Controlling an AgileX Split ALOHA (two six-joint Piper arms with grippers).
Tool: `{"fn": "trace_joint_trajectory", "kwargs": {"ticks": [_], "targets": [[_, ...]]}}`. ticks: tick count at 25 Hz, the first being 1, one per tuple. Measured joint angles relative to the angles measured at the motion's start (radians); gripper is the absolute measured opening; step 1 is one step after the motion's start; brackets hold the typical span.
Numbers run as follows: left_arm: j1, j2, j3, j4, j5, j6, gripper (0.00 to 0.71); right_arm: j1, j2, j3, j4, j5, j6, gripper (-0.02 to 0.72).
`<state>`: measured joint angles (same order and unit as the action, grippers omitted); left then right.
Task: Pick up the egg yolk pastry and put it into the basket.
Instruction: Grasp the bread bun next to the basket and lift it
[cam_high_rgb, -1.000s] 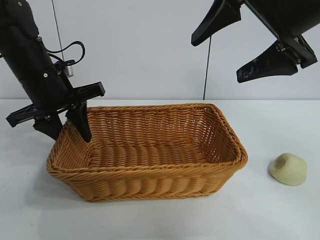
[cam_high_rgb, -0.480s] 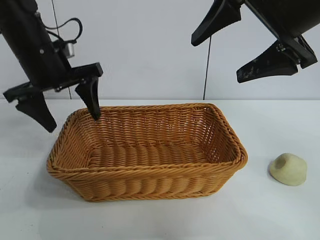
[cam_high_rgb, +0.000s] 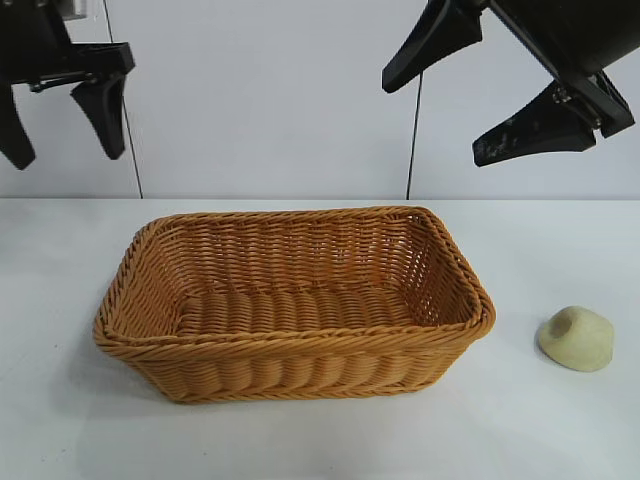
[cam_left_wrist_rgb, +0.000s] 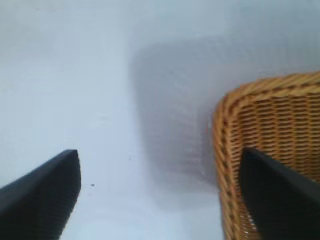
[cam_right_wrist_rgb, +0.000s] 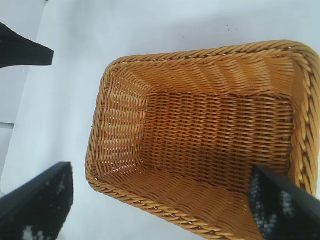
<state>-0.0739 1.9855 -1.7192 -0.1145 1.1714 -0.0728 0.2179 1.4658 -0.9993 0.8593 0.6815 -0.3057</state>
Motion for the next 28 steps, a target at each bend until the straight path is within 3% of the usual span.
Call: {"fn": "trace_joint_trajectory", "kwargs": {"ticks": [5,15,22,28], "targets": [[0.079,0.0,-0.001,0.011,0.033,0.014,0.622,0.0,0.0,0.0,0.0,0.0,0.0,0.678],[0.082,-0.057,0.053,0.009,0.037,0.041,0.616,0.0,0.0,0.0,-0.004,0.0,0.0,0.678],[0.082,-0.298,0.32,0.009,0.037,0.092,0.616,0.0,0.0,0.0,-0.009,0.001,0.0,0.678],[0.082,-0.614,0.583,0.009,0.038,0.104,0.615,0.0,0.0,0.0,-0.011,0.001,0.0,0.678]]}}
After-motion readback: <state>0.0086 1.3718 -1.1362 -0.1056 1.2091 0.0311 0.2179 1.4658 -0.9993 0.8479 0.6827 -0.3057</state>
